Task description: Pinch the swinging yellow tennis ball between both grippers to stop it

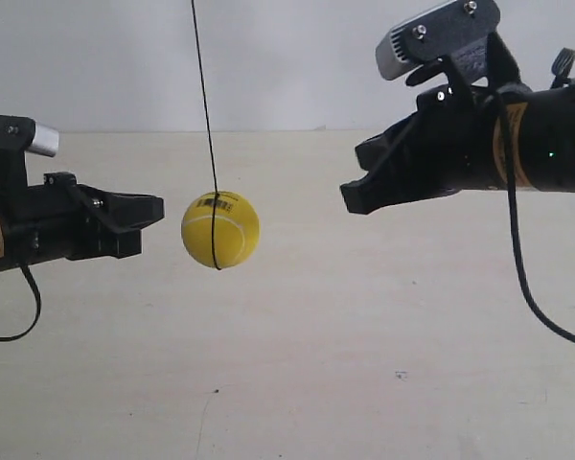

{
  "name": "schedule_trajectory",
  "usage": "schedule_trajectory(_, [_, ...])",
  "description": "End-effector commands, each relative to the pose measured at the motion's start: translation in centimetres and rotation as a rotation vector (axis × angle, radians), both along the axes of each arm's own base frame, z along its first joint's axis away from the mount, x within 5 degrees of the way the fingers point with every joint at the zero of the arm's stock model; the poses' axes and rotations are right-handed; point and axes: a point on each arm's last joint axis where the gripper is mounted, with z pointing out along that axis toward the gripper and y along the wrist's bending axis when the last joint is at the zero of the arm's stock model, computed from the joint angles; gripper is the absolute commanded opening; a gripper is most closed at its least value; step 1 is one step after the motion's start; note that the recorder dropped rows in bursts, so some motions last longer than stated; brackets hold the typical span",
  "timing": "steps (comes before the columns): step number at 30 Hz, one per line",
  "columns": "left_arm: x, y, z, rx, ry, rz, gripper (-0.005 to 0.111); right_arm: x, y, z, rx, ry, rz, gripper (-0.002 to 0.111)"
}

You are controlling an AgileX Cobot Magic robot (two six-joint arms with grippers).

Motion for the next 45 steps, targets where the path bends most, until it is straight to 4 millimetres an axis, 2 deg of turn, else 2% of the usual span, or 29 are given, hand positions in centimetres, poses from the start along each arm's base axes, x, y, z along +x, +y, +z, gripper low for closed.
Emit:
schedule_trajectory(1, [-0.8,-0.8,0.7,-0.021,-0.039,-0.124,0.005,-1.7,1.6,0.0,0.023,0.014,0.272,0.000])
schedule_trajectory(4, [-1.4,-0.9,1.4,-0.003,-0.045,-0.162,0.005,-2.3,2.1,0.0,0.041,0.021,0.360,0.000])
schedule_trajectory(9, [-2.4,-0.5,2.6,0.029,-0.056,-0.175,0.005,-2.3,2.0,0.0,0.037,0.018,0.354,0.000])
schedule_trajectory(15, [-4.7,-2.0,3.6,-0.055,-0.153,-0.459,0.005,-3.4,2.5,-0.1,0.017,0.032,0.503,0.000])
schedule_trajectory(22, [-4.7,-1.9,3.4,-0.034,-0.147,-0.468,0.005,-3.4,2.5,-0.1,0.017,0.032,0.506,0.000])
schedule_trajectory(25, [-4.7,-1.9,3.4,-0.034,-0.147,-0.468,0.005,-2.9,2.2,-0.2,-0.005,0.015,0.452,0.000])
schedule_trajectory(30, [-4.3,-1.7,3.3,-0.021,-0.141,-0.415,0.005,-2.3,1.9,-0.3,-0.025,0.003,0.376,0.000])
schedule_trajectory(39, [-2.8,0.4,1.8,0.019,-0.026,-0.037,0.005,-0.5,0.3,-0.2,-0.036,-0.007,0.081,0.000])
schedule_trajectory(45, [-2.7,0.9,1.4,0.031,-0.011,0.029,0.005,-0.4,0.2,-0.2,-0.039,-0.010,0.070,0.000])
